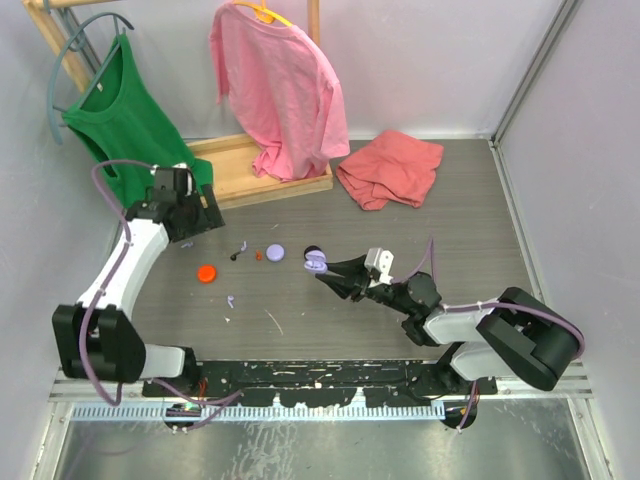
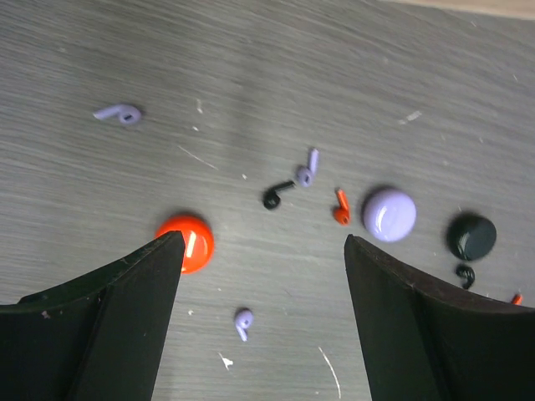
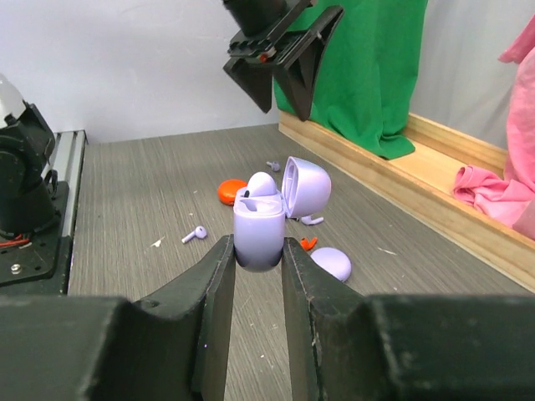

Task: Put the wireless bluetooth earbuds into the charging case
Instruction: Pick up the earbud from the center of the board.

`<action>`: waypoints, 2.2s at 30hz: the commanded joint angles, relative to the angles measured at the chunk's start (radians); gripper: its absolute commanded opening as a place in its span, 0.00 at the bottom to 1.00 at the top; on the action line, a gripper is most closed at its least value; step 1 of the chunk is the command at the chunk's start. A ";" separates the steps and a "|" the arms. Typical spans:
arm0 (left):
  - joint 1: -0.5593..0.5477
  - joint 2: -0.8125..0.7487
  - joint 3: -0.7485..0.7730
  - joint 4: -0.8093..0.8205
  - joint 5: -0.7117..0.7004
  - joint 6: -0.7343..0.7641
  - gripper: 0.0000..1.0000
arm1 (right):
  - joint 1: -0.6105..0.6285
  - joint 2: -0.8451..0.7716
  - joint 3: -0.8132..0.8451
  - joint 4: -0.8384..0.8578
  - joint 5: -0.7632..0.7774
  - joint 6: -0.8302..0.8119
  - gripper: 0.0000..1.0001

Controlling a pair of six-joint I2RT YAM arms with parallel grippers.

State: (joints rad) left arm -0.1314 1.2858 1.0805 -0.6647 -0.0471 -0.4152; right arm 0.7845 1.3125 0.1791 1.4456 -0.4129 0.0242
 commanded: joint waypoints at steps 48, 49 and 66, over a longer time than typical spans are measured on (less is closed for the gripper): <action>0.231 0.621 0.276 -0.126 0.065 0.186 0.54 | 0.004 0.069 0.010 0.067 -0.036 -0.020 0.01; 0.230 0.623 0.279 -0.128 0.056 0.183 0.54 | 0.005 0.068 0.011 0.067 -0.035 -0.020 0.01; 0.230 0.730 0.401 -0.174 -0.049 0.197 0.41 | 0.004 0.073 0.015 0.058 -0.038 -0.022 0.01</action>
State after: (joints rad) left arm 0.0994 1.9884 1.4410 -0.8017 -0.0757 -0.2237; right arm 0.7845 1.3884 0.1669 1.4490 -0.4431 0.0200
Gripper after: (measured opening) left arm 0.442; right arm 0.321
